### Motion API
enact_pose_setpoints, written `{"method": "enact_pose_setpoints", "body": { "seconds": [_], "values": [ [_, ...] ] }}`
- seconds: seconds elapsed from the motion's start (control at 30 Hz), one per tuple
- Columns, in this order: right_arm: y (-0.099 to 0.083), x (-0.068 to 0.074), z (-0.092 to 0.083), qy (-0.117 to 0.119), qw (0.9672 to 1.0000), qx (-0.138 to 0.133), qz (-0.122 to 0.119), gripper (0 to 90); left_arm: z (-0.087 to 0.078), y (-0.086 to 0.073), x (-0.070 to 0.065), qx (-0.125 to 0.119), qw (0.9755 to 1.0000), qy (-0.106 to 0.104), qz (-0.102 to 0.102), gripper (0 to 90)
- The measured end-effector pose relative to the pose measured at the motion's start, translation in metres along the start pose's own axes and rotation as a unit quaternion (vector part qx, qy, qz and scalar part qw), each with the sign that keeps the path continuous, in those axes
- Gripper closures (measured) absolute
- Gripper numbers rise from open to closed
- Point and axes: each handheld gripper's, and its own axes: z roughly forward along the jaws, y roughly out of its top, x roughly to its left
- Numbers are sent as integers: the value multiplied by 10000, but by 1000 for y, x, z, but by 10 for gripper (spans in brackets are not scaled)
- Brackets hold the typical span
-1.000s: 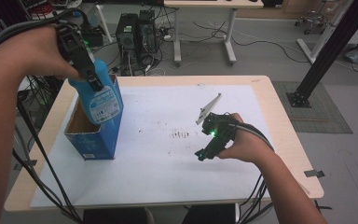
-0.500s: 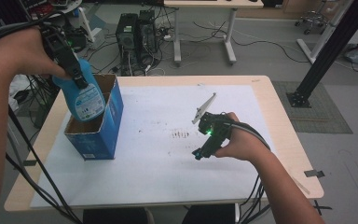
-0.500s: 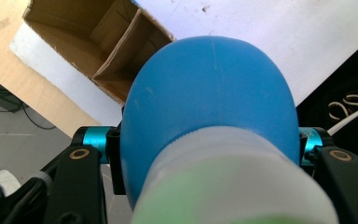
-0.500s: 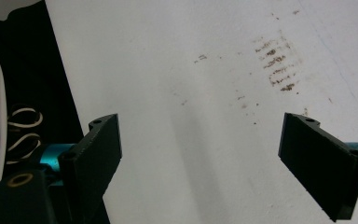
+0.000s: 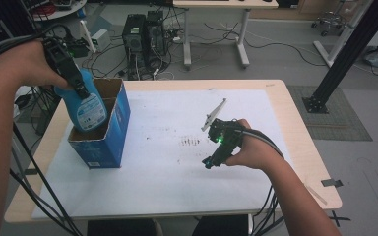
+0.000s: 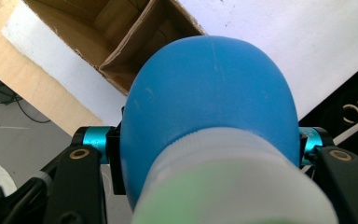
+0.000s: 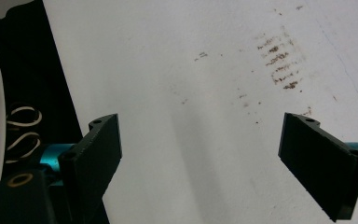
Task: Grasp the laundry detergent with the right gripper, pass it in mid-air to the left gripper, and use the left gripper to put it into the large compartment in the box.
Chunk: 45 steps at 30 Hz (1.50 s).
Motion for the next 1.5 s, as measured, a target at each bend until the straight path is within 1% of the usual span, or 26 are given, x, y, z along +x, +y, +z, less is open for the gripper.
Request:
{"method": "enact_pose_setpoints", "body": {
  "seconds": [0.03, 0.1, 0.13, 0.17, 0.2, 0.3, 0.33, 0.37, 0.53, 0.57, 0.6, 0.67, 0.7, 0.73, 0.77, 0.87, 0.97, 1.1, 1.37, 1.4, 1.47, 1.5],
  "values": [
    [0, 0, 0, 0, 10000, 0, 0, 126, 10, 0, 2, -25, 10000, -52, -19, 395],
    [1, 0, 1, 15, 10000, 39, 23, 126, 10, 0, 2, -25, 10000, -52, -19, 394],
    [1, 0, 1, 15, 10000, 39, 23, 126, 20, 0, 3, -29, 10000, -62, 2, 394],
    [1, 0, 1, 15, 10000, 39, 23, 126, 20, 0, 3, -29, 10000, -62, 2, 394],
    [2, 0, 1, 36, 10000, 61, 20, 126, 34, 0, 5, -31, 10000, -50, 50, 394],
    [2, 0, 0, 32, 10000, 70, 19, 126, 38, 0, 5, 18, 9999, -47, 103, 394],
    [2, 0, 0, 33, 10000, 73, 9, 126, 48, 0, 6, 60, 9999, -69, 113, 394],
    [2, 0, 0, 15, 10000, 69, 9, 126, 53, 0, 6, 49, 9999, -97, 86, 394],
    [1, 1, 1, 26, 10000, 84, 7, 126, 74, 0, 7, 142, 9993, -182, 298, 394],
    [1, 1, 1, 25, 10000, 76, 9, 126, 77, 1, 6, 132, 9993, -179, 298, 394],
    [1, 1, 1, 26, 10000, 68, -5, 126, 81, 1, 7, 170, 9990, -175, 369, 394],
    [1, 1, 2, 29, 10000, 72, -16, 126, 88, 2, 6, 191, 9989, -148, 409, 394],
    [0, 2, 3, 36, 10000, 81, 31, 126, 90, 3, 7, 207, 9987, -145, 447, 394],
    [0, 2, 3, 36, 10000, 81, 31, 126, 90, 3, 7, 207, 9987, -145, 447, 394],
    [0, 2, 3, 45, 10000, 86, 4, 126, 98, 3, 7, 224, 9984, -147, 502, 394],
    [-2, 2, 5, 48, 9999, 100, 49, 126, 106, 4, 8, 260, 9978, -147, 588, 394],
    [-3, 1, 6, 56, 10000, 71, 30, 126, 114, 4, 7, 273, 9971, -160, 689, 394],
    [-3, 1, 7, 68, 9999, 87, 25, 126, 120, 4, 7, 280, 9972, -172, 679, 394],
    [-2, 1, 9, 77, 9999, 120, 33, 126, 132, 3, 9, 331, 9965, -189, 744, 393],
    [-2, 1, 9, 87, 9999, 119, 29, 126, 139, 3, 9, 372, 9958, -239, 801, 393],
    [-2, 1, 9, 108, 9999, 126, 41, 126, 143, 3, 9, 392, 9955, -261, 824, 392],
    [-3, 1, 8, 109, 9998, 130, 37, 126, 142, 4, 9, 367, 9955, -257, 831, 392]
  ]
}}
